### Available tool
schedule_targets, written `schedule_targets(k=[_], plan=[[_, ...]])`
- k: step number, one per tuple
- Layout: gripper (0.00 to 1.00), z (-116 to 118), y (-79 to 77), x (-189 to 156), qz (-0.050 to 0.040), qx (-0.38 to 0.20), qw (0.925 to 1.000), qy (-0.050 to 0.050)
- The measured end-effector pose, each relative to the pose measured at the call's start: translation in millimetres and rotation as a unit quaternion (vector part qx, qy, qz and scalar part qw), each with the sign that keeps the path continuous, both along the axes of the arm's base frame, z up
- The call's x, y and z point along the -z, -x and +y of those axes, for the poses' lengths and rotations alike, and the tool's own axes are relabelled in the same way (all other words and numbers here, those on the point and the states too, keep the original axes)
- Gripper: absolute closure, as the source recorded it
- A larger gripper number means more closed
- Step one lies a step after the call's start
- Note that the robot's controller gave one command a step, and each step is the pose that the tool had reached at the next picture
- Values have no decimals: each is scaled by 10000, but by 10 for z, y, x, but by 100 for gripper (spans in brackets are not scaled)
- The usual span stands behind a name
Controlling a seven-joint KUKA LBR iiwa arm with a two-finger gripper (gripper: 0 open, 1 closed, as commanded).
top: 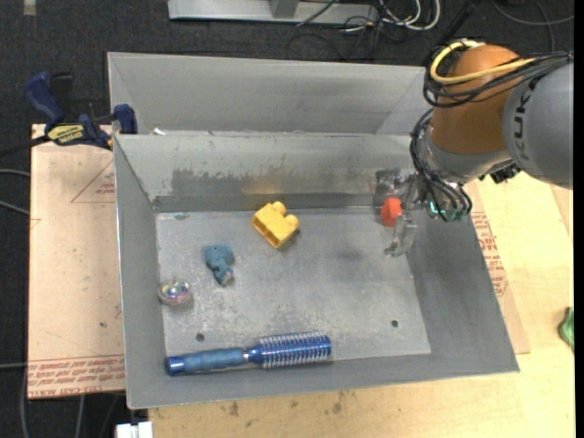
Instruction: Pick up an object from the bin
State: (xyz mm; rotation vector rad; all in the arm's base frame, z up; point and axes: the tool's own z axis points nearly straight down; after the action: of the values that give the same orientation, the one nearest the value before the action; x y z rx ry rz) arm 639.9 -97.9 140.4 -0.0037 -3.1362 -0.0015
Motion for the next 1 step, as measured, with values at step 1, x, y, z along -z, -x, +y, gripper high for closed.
schedule_targets(k=[1], plan=[[0,171,602,423,6,-410,9992,-8]])
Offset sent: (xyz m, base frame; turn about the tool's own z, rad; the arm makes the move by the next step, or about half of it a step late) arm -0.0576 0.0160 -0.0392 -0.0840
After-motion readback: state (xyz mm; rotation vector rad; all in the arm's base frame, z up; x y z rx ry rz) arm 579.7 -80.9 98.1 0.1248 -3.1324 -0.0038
